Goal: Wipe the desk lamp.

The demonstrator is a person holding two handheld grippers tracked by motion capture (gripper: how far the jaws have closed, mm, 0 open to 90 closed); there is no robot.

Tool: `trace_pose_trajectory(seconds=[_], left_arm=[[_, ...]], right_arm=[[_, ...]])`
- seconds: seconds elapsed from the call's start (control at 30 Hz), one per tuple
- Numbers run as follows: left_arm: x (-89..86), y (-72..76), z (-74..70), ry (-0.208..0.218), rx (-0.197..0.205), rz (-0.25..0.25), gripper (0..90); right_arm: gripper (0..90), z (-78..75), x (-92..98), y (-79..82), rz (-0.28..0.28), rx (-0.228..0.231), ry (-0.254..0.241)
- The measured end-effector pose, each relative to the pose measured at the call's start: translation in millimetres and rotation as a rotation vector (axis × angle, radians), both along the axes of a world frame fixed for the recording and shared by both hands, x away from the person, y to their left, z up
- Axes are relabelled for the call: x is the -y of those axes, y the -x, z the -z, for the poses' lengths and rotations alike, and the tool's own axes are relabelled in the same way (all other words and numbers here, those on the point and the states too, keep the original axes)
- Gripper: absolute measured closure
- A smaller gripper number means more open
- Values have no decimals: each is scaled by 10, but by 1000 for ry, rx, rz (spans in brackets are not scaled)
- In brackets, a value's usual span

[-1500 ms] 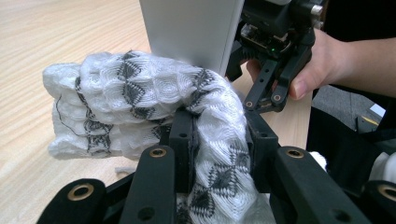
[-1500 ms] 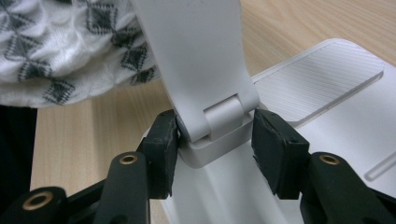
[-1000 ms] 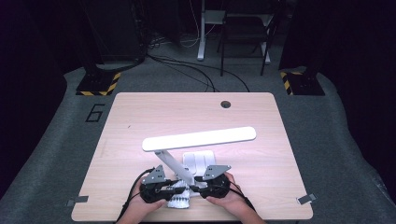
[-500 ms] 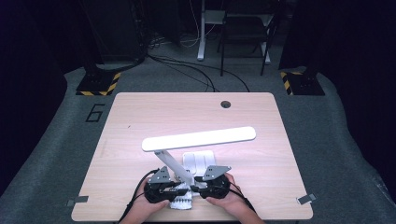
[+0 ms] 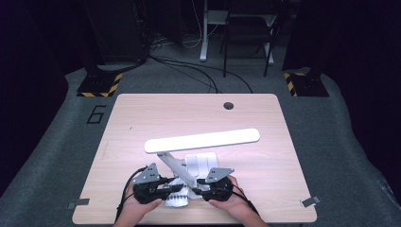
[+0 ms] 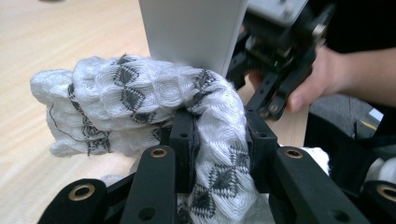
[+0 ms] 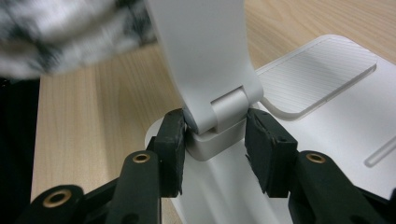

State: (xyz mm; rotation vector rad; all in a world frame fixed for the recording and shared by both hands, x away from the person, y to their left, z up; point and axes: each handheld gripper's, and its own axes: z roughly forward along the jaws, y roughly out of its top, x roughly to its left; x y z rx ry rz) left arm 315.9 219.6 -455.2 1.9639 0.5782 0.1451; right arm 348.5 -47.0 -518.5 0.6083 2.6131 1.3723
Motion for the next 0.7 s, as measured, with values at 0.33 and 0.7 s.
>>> trace_pose_trajectory(seconds=[0.33, 0.7], left_arm=[[-129, 60, -365, 30, 44, -25, 702], [-233, 100, -719, 59, 89, -54, 703]], right_arm=[[586, 0, 9, -11, -12, 12, 5], [585, 1, 9, -13, -15, 11, 7]])
